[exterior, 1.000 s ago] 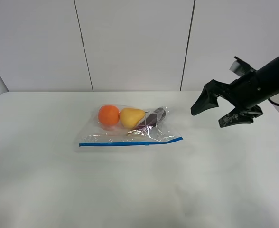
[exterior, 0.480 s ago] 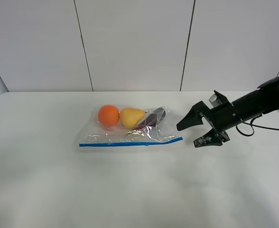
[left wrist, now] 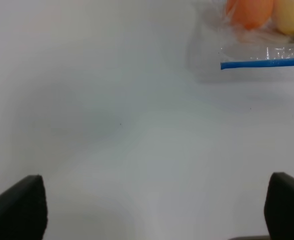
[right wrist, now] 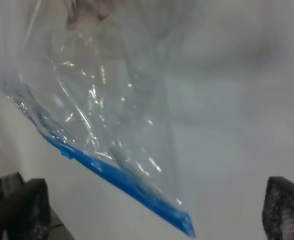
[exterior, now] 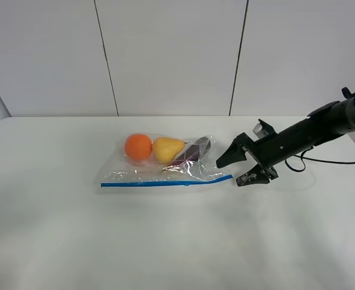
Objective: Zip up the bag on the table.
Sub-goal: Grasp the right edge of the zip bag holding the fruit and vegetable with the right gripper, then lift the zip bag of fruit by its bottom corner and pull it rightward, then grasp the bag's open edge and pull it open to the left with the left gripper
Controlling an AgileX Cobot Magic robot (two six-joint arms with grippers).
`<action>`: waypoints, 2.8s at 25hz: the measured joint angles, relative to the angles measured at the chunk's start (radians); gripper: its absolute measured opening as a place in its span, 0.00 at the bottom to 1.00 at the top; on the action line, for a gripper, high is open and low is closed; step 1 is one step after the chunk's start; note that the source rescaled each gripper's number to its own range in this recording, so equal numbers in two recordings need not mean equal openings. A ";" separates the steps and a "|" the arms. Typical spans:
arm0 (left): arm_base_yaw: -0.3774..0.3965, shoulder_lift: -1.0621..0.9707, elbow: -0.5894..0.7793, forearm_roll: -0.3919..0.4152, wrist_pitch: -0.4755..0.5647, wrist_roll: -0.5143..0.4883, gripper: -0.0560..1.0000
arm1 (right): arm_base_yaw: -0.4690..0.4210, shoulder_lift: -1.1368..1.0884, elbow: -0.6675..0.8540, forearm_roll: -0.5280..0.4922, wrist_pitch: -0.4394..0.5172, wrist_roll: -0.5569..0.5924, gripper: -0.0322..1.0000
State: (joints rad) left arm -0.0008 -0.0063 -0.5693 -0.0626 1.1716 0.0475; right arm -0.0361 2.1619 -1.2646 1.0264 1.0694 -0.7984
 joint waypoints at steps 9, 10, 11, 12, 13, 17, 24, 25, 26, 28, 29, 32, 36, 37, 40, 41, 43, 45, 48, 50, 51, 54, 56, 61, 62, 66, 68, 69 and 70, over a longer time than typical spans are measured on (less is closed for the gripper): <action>0.000 0.000 0.000 0.000 0.000 0.000 1.00 | 0.065 0.037 -0.060 -0.011 -0.007 -0.007 0.80; 0.000 0.000 0.000 0.000 0.000 0.000 1.00 | 0.065 0.037 -0.060 -0.016 -0.007 -0.007 0.78; 0.000 0.000 0.000 0.000 0.000 0.000 1.00 | 0.068 0.037 -0.060 -0.026 -0.007 -0.004 0.75; 0.000 0.000 0.000 0.000 0.000 0.000 1.00 | 0.070 0.037 -0.060 -0.035 -0.006 -0.001 0.72; 0.000 0.000 0.000 0.000 0.000 0.000 1.00 | 0.070 0.037 -0.060 -0.048 -0.005 0.004 0.68; 0.000 0.000 0.000 0.000 0.000 0.000 1.00 | 0.073 0.037 -0.060 -0.083 -0.004 0.022 0.50; 0.000 0.000 0.000 0.000 0.000 0.000 1.00 | 0.073 0.037 -0.060 -0.085 -0.007 0.028 0.33; 0.000 0.000 0.000 0.000 0.000 0.000 1.00 | 0.073 0.037 -0.060 -0.087 -0.007 0.028 0.30; 0.000 0.000 0.000 0.000 0.000 0.000 1.00 | 0.073 0.037 -0.060 -0.088 -0.007 0.028 0.25; 0.000 0.000 0.000 0.000 0.000 0.000 1.00 | 0.073 0.037 -0.060 -0.088 -0.007 0.028 0.17; 0.000 0.000 0.000 0.000 0.000 0.000 1.00 | 0.073 0.037 -0.060 -0.088 -0.007 0.028 0.12; 0.000 0.000 0.000 0.000 0.000 0.000 1.00 | 0.073 0.037 -0.060 -0.088 -0.002 0.028 0.03; 0.000 0.000 0.000 0.000 0.000 0.000 1.00 | 0.073 0.037 -0.078 -0.065 0.029 0.028 0.03; 0.000 0.000 0.000 0.000 0.000 0.000 1.00 | 0.073 0.037 -0.092 -0.055 0.044 0.028 0.03; 0.000 0.000 0.000 0.000 0.000 0.000 1.00 | 0.073 0.037 -0.160 -0.010 0.109 0.044 0.03; 0.000 0.000 0.000 0.000 0.000 0.000 1.00 | 0.073 0.037 -0.185 -0.002 0.124 0.055 0.03; 0.000 0.000 0.000 0.000 0.000 0.000 1.00 | 0.073 0.037 -0.234 0.014 0.136 0.073 0.03; 0.000 0.000 0.000 0.000 0.000 0.000 1.00 | 0.073 0.037 -0.267 0.024 0.137 0.089 0.03; 0.000 0.000 0.000 0.000 0.000 0.000 1.00 | 0.073 0.037 -0.285 0.030 0.137 0.109 0.03; 0.000 0.000 0.000 0.000 0.000 0.000 1.00 | 0.073 0.037 -0.286 0.030 0.137 0.110 0.03; 0.000 0.000 0.000 0.000 0.001 0.000 1.00 | 0.073 0.037 -0.286 0.029 0.137 0.110 0.03; 0.000 0.000 0.000 0.000 0.001 0.000 1.00 | 0.073 0.037 -0.286 0.027 0.137 0.112 0.03; 0.000 0.000 0.000 0.000 0.001 0.000 1.00 | 0.073 0.037 -0.286 0.027 0.137 0.114 0.03; 0.000 0.000 0.000 0.000 0.001 0.000 1.00 | 0.073 0.037 -0.286 0.027 0.137 0.124 0.03; 0.000 0.000 0.000 0.000 0.001 0.000 1.00 | 0.073 0.037 -0.286 0.027 0.137 0.124 0.03; 0.000 0.000 0.000 0.000 0.000 0.000 1.00 | 0.073 0.037 -0.286 0.026 0.137 0.124 0.03; 0.000 0.000 -0.007 0.004 -0.010 0.000 1.00 | 0.073 0.037 -0.286 0.025 0.137 0.124 0.03; 0.000 0.000 -0.018 0.004 -0.019 0.000 1.00 | 0.073 0.037 -0.286 0.025 0.137 0.124 0.03; 0.000 0.004 -0.034 0.003 -0.026 0.000 1.00 | 0.073 0.037 -0.286 0.025 0.137 0.124 0.03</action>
State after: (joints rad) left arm -0.0008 -0.0022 -0.6036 -0.0593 1.1458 0.0475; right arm 0.0373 2.1986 -1.5506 1.0510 1.2065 -0.6741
